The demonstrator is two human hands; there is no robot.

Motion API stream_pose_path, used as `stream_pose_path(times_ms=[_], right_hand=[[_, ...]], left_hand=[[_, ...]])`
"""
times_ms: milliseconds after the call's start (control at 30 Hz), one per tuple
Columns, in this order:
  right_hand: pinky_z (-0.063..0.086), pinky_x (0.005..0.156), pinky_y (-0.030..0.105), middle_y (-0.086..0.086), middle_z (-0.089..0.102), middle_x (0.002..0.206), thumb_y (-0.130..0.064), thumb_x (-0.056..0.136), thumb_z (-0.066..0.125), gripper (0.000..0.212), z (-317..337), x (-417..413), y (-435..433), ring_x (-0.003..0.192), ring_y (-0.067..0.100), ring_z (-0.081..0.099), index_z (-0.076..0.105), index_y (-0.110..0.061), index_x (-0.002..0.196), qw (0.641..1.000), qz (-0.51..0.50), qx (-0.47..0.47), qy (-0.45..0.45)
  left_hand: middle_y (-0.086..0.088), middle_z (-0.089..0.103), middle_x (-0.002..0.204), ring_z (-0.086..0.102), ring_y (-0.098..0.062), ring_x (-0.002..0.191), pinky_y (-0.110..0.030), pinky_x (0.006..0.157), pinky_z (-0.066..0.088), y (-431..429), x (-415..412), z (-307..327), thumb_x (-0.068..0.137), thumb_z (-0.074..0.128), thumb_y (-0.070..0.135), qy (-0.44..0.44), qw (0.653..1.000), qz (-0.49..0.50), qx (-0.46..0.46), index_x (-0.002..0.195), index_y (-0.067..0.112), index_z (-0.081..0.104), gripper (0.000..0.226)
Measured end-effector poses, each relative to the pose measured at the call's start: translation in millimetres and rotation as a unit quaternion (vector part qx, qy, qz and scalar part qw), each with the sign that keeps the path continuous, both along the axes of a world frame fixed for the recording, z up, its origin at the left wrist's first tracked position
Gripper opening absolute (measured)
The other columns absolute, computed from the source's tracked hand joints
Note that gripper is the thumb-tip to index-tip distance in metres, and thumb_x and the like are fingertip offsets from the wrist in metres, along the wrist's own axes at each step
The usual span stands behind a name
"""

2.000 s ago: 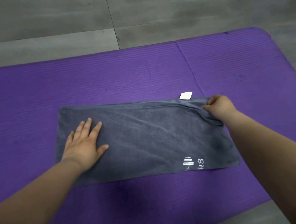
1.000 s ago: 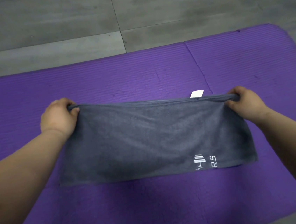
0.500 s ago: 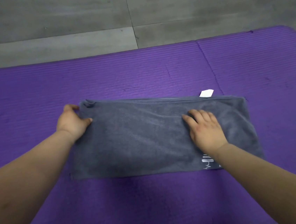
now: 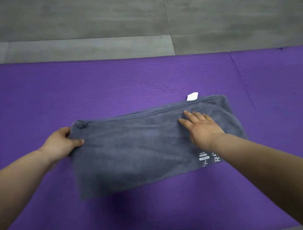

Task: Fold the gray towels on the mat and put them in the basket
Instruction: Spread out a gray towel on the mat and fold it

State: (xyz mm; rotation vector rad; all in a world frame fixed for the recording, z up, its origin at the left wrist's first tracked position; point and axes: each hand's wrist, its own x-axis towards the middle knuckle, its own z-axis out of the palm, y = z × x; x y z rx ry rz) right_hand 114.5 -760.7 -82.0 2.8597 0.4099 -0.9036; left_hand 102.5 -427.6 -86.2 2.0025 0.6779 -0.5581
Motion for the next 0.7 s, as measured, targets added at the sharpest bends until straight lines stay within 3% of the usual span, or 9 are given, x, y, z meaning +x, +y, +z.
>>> stream_pose_path(times_ms=[100, 167, 233, 300, 400, 467, 533, 600, 700], right_hand=[[0.008, 0.118, 0.039, 0.008, 0.007, 0.157, -0.022, 0.088, 0.047, 0.063, -10, -27, 57, 0.144, 0.026, 0.014, 0.021, -0.017, 0.145, 0.997, -0.023, 0.061, -0.035], [0.034, 0.106, 0.048, 0.018, 0.044, 0.141, -0.044, 0.072, 0.055, 0.065, -24, -57, 97, 0.126, 0.033, 0.048, 0.051, -0.010, 0.128, 0.984, -0.047, 0.135, -0.104], [0.050, 0.088, 0.043, 0.010, 0.065, 0.119, -0.062, 0.060, 0.045, 0.070, -34, -92, 134, 0.105, 0.025, 0.065, 0.059, -0.020, 0.114, 0.977, -0.056, 0.189, -0.085], [0.050, 0.089, 0.035, 0.000, 0.065, 0.120, -0.072, 0.054, 0.047, 0.077, -44, -131, 167, 0.108, 0.015, 0.064, 0.049, -0.028, 0.116, 0.975, -0.005, 0.213, -0.069], [0.049, 0.092, 0.028, -0.008, 0.065, 0.119, -0.080, 0.039, 0.058, 0.091, -46, -164, 203, 0.108, 0.007, 0.063, 0.052, -0.032, 0.115, 0.975, 0.055, 0.209, -0.059], [0.048, 0.094, 0.032, -0.010, 0.066, 0.117, -0.082, 0.033, 0.058, 0.098, -48, -167, 218, 0.104, 0.006, 0.064, 0.044, -0.031, 0.115, 0.978, 0.022, 0.197, -0.069], [0.049, 0.092, 0.037, -0.008, 0.069, 0.111, -0.081, 0.026, 0.062, 0.100, -49, -163, 232, 0.099, 0.010, 0.063, 0.054, -0.031, 0.112, 0.980, -0.019, 0.180, -0.085], [0.040, 0.089, 0.046, -0.006, 0.072, 0.102, -0.076, 0.021, 0.069, 0.090, -51, -158, 245, 0.098, 0.016, 0.053, 0.070, -0.030, 0.098, 0.979, -0.045, 0.163, -0.109], [0.031, 0.081, 0.043, -0.006, 0.072, 0.091, -0.065, 0.028, 0.077, 0.063, -56, -155, 255, 0.091, 0.018, 0.042, 0.072, -0.029, 0.080, 0.975, -0.056, 0.142, -0.160]], left_hand=[[-0.006, 0.065, 0.067, 0.061, -0.006, 0.050, -0.016, 0.048, 0.049, 19, -18, -9, 0.089, 0.052, 0.006, -0.001, 0.995, 0.076, -0.066, 0.086, 0.005, 0.058, 0.007], [0.007, 0.062, 0.042, 0.055, 0.004, 0.036, -0.009, 0.038, 0.044, 21, -19, -15, 0.093, 0.046, 0.016, 0.011, 0.983, 0.126, -0.131, 0.072, 0.013, 0.053, 0.023], [0.012, 0.061, 0.040, 0.056, 0.004, 0.036, -0.010, 0.038, 0.044, 20, -16, -19, 0.093, 0.047, 0.021, 0.023, 0.973, 0.151, -0.172, 0.072, 0.013, 0.053, 0.023], [0.009, 0.065, 0.046, 0.060, -0.001, 0.043, -0.012, 0.043, 0.046, 19, -14, -21, 0.091, 0.050, 0.023, 0.026, 0.970, 0.152, -0.186, 0.074, 0.014, 0.054, 0.020], [0.000, 0.061, 0.070, 0.058, -0.010, 0.059, -0.022, 0.056, 0.046, 19, -13, -24, 0.091, 0.051, 0.021, 0.030, 0.967, 0.159, -0.195, 0.076, 0.015, 0.052, 0.016], [0.003, 0.065, 0.063, 0.061, -0.005, 0.051, -0.017, 0.047, 0.049, 20, -16, -22, 0.091, 0.049, 0.017, 0.033, 0.963, 0.157, -0.215, 0.076, 0.015, 0.053, 0.016], [0.009, 0.065, 0.047, 0.060, 0.002, 0.041, -0.013, 0.038, 0.047, 25, -21, -21, 0.092, 0.047, 0.012, 0.026, 0.962, 0.141, -0.231, 0.076, 0.015, 0.054, 0.018], [0.013, 0.064, 0.044, 0.059, 0.004, 0.041, -0.013, 0.037, 0.047, 32, -25, -16, 0.092, 0.045, 0.010, 0.019, 0.964, 0.128, -0.232, 0.077, 0.016, 0.055, 0.019], [0.008, 0.067, 0.056, 0.059, 0.006, 0.043, -0.012, 0.038, 0.048, 45, -36, -10, 0.092, 0.046, 0.010, 0.019, 0.971, 0.111, -0.211, 0.078, 0.018, 0.055, 0.018]])
